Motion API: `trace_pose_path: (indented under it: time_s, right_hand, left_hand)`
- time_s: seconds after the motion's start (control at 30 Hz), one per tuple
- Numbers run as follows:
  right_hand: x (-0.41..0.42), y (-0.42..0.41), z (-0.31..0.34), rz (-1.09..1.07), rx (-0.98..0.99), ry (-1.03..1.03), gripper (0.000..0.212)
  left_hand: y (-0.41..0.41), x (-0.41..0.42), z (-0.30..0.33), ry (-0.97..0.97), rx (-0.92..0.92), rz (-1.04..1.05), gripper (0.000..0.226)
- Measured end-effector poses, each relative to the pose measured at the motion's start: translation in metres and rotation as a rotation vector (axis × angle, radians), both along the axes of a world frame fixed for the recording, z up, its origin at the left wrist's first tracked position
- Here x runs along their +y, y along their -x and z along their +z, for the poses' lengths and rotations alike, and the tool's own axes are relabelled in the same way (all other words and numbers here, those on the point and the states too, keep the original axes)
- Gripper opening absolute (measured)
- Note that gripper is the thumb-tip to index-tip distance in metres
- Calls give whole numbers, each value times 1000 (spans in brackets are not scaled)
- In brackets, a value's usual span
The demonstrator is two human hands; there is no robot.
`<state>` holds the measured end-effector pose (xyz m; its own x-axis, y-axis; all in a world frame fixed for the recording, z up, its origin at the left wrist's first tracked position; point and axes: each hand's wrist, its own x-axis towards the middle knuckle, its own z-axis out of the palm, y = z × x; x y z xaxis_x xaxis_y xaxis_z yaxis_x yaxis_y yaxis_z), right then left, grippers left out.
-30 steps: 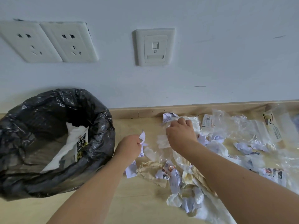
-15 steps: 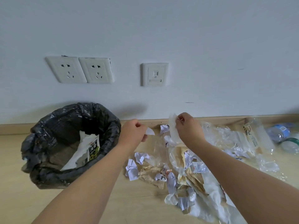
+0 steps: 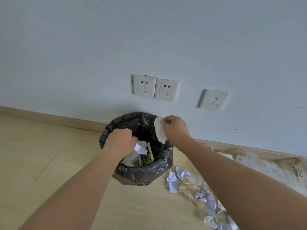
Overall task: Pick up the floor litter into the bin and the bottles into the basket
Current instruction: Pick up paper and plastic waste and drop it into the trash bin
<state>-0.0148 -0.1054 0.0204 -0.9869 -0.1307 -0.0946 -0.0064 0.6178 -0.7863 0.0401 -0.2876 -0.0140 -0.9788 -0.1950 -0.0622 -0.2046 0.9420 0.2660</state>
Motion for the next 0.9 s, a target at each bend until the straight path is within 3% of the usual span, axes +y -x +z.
trace_pose_path:
  time_s: [0.13, 0.27, 0.4, 0.5, 0.6, 0.77, 0.9]
  right_hand:
    - [-41, -12, -7, 201, -85, -231, 39]
    - [-29, -8, -3, 123, -49, -155, 43]
    - [35, 2, -3, -20, 14, -168, 40]
    - [100, 2, -23, -110, -63, -279, 38]
    - [147, -7, -59, -91, -149, -388, 26]
    - [168, -12, -124, 33, -220, -505, 37]
    - [143, -5, -168, 227, -185, -569, 40]
  left_hand:
    - [-7, -21, -5, -69, 55, 130, 17]
    - [6, -12, 4, -113, 194, 136, 14]
    - [22, 44, 18, -161, 404, -12, 13]
    - [25, 103, 10, -182, 479, -244, 17]
    - [14, 158, -22, -198, 315, -467, 19]
    - [-13, 190, -115, -126, -312, -369, 29]
    - [-26, 169, -166, 22, -436, -321, 38]
